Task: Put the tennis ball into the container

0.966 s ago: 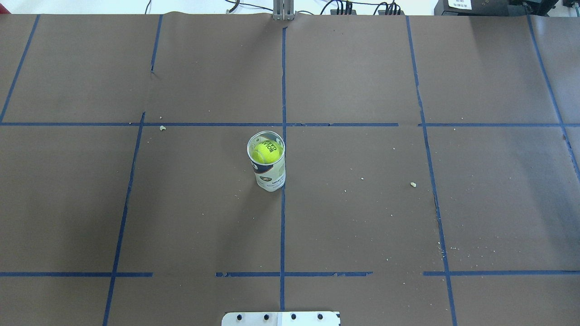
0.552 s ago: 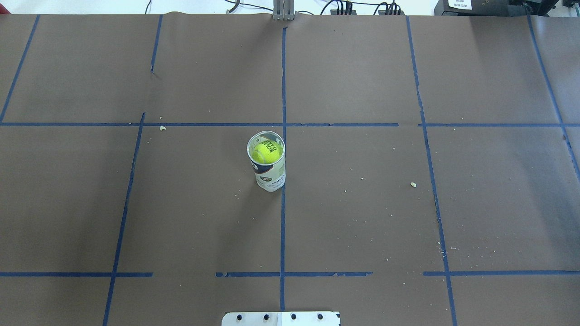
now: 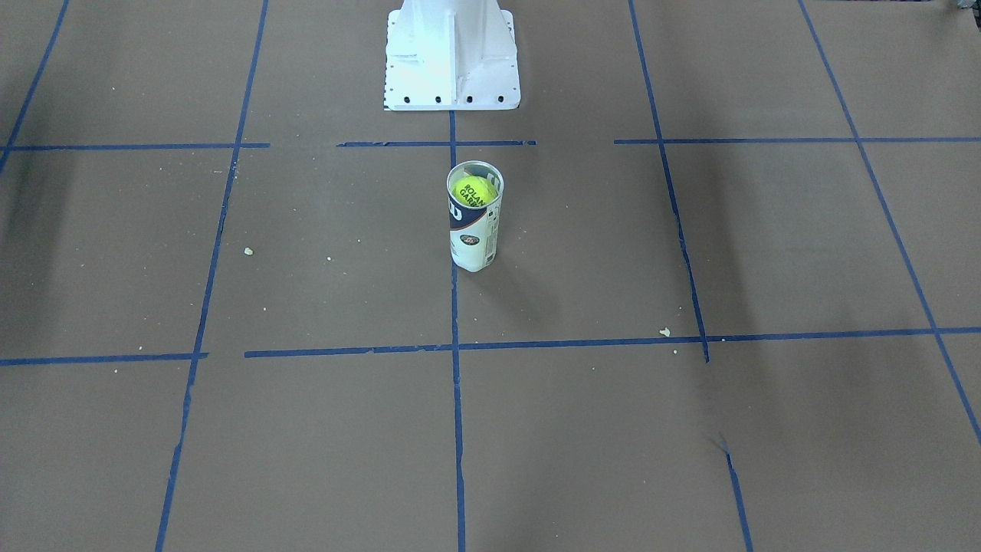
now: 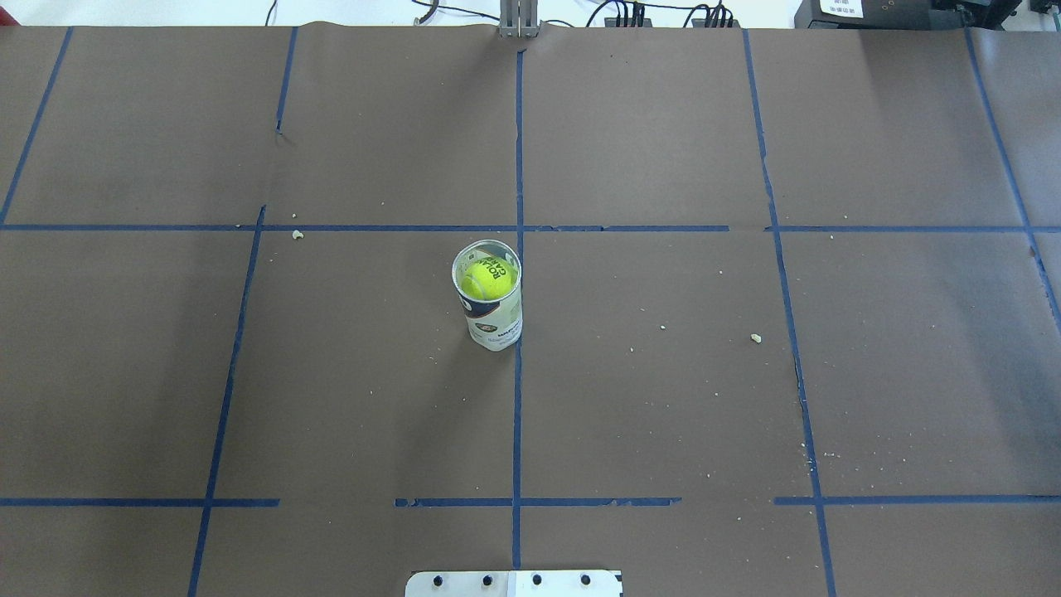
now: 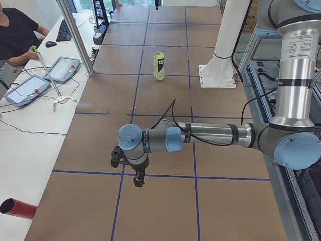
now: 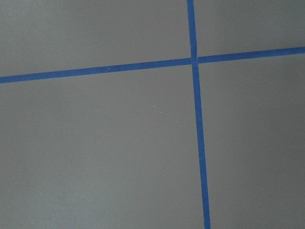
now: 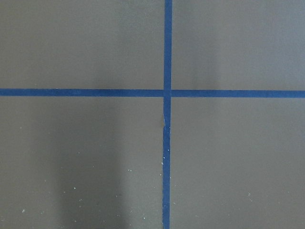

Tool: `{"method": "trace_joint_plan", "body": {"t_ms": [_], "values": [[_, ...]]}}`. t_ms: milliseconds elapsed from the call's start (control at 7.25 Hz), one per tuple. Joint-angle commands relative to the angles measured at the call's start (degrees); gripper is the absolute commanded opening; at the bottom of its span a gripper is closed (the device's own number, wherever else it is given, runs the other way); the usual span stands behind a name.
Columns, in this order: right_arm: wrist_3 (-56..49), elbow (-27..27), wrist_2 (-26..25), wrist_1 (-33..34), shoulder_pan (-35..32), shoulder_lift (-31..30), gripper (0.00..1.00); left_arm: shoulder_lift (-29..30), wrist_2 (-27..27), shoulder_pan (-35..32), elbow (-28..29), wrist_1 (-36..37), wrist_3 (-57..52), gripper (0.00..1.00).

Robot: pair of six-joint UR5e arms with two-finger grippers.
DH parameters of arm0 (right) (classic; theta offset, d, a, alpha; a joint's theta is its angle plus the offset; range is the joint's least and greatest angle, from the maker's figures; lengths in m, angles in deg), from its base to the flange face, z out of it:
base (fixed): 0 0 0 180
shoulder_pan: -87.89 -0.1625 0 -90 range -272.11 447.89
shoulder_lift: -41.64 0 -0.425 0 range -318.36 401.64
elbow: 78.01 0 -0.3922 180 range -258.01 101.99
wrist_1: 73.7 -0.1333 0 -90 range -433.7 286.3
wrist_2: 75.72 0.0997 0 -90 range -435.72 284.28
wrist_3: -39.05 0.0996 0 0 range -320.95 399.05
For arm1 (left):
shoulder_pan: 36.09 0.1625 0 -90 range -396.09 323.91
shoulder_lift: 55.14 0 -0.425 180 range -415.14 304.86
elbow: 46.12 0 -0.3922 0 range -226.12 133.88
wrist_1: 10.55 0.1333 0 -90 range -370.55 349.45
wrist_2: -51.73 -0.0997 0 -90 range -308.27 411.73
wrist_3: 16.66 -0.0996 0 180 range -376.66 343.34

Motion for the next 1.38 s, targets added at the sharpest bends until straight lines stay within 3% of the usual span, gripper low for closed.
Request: {"method": "trace_joint_plan", "body": {"t_ms": [0,1241], "values": [[0.0,0.0,0.0,0.0,0.0,0.0,1.00,-0.6,2.0,0.1,-0.5,-0.1,0.3,1.00],[0.0,0.0,0.0,0.0,0.0,0.0,1.00,-0.5,1.6,0.2,-0.2,-0.5,0.3,1.00]]}}
